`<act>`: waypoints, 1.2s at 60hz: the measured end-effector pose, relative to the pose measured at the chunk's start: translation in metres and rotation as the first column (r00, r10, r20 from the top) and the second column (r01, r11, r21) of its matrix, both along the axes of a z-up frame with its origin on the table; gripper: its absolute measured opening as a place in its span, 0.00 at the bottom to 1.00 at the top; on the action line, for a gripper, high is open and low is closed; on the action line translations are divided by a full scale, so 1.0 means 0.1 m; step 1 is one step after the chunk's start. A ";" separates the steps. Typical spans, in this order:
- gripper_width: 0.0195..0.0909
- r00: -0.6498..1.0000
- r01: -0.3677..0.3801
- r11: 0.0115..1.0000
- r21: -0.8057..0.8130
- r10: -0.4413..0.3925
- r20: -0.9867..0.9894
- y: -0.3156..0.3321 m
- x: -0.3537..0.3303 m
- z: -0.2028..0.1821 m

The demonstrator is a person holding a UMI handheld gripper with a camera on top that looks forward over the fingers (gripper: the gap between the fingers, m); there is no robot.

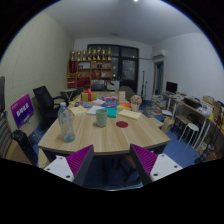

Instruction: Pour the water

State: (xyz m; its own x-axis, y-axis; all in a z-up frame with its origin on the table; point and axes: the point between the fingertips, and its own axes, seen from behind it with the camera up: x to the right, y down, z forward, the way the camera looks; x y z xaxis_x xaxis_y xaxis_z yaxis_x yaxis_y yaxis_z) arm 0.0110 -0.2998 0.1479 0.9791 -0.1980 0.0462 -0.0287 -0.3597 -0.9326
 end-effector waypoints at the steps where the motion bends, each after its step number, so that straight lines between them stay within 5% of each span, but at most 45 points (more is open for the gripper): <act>1: 0.88 1.000 0.006 1.000 0.002 -0.006 0.001 0.00 0.01 0.01; 15: 0.88 1.000 0.027 0.999 0.034 -0.027 0.001 -0.17 -0.52 0.26; 31: 0.87 0.998 -0.043 0.997 0.064 0.045 -0.035 0.02 -1.34 0.20; 47: 0.89 0.986 -0.139 0.979 0.150 0.151 -0.069 1.10 -2.15 -0.08; 59: 0.89 0.987 -0.153 0.976 0.153 0.159 -0.027 2.13 -2.15 -0.53; 72: 0.88 0.985 -0.172 0.963 0.209 0.173 0.011 2.99 -2.02 -0.57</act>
State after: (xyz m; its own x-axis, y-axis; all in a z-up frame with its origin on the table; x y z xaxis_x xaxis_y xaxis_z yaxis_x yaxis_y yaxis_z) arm -0.1908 -0.0008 0.0906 0.9994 -0.0307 0.0143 0.0093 -0.1573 -0.9875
